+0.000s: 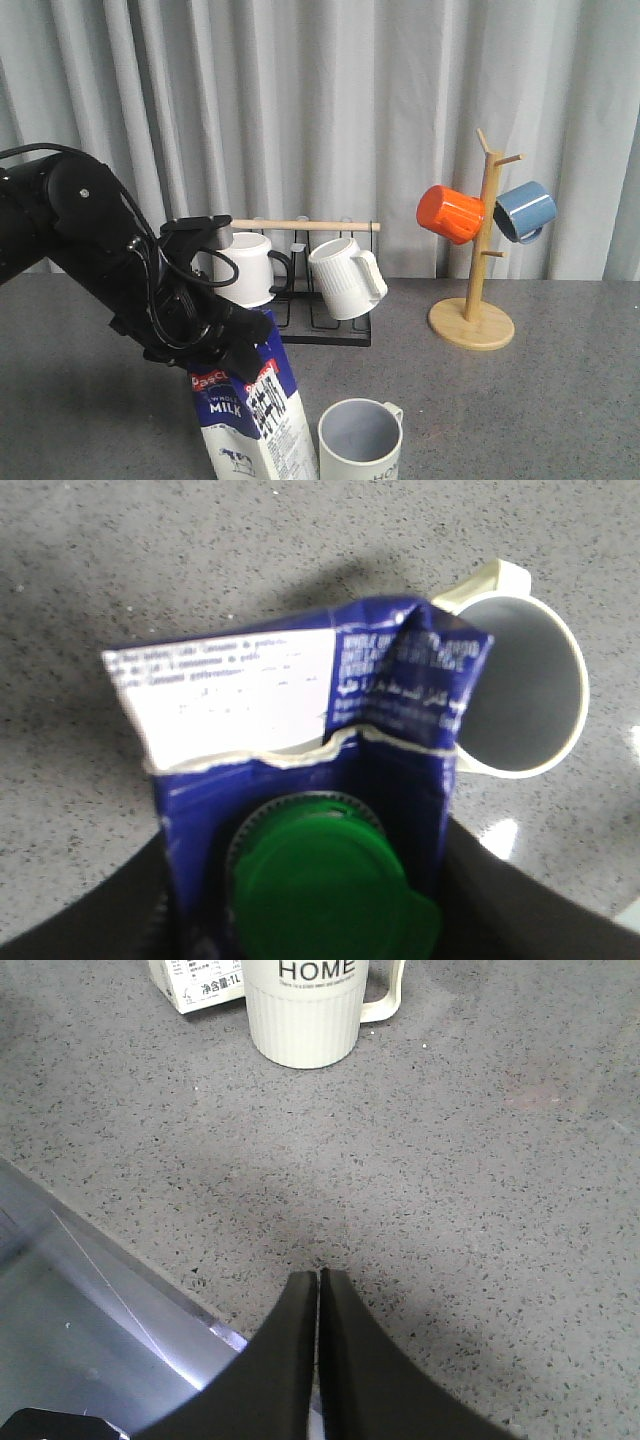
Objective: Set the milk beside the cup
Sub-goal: 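Carry the milk carton with the left gripper toward the HOME mug, then lower the carton beside the mug and open the left gripper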
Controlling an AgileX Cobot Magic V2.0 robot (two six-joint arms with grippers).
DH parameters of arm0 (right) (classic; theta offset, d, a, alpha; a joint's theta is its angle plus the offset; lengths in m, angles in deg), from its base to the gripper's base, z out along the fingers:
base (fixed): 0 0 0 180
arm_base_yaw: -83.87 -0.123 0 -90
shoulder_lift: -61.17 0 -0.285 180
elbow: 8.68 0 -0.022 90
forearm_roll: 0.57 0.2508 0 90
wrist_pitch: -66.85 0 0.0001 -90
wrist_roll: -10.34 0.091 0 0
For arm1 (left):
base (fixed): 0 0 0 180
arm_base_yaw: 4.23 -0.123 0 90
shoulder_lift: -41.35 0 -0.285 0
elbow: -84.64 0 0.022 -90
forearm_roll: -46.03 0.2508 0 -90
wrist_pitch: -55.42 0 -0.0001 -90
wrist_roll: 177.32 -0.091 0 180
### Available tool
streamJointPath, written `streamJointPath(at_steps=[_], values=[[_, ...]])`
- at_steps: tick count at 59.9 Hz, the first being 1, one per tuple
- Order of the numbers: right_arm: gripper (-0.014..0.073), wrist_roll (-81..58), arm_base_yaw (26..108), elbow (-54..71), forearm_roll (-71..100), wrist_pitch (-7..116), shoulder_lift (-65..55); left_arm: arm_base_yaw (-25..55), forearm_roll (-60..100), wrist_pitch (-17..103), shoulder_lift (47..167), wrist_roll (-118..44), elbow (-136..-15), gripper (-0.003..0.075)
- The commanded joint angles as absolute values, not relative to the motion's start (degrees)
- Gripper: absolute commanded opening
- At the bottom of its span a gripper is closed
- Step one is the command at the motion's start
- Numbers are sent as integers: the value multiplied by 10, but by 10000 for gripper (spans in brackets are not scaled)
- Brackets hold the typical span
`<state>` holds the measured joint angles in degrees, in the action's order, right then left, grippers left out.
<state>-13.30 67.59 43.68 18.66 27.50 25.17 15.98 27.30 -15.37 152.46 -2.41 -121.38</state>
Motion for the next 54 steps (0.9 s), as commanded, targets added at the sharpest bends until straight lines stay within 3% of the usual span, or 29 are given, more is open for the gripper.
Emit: streamJointPath(at_steps=[1, 9, 18, 54], values=[[-5, -135, 677, 422, 193, 306, 251, 164, 236, -161, 1501, -20, -1231, 335], [-5, -135, 677, 422, 193, 306, 251, 164, 234, -161, 1501, -19, -1231, 459], [-5, -135, 677, 422, 193, 306, 251, 164, 236, -161, 1495, -19, -1231, 533], [-5, -133, 677, 422, 193, 317, 251, 164, 235, -161, 1391, -18, -1231, 533]])
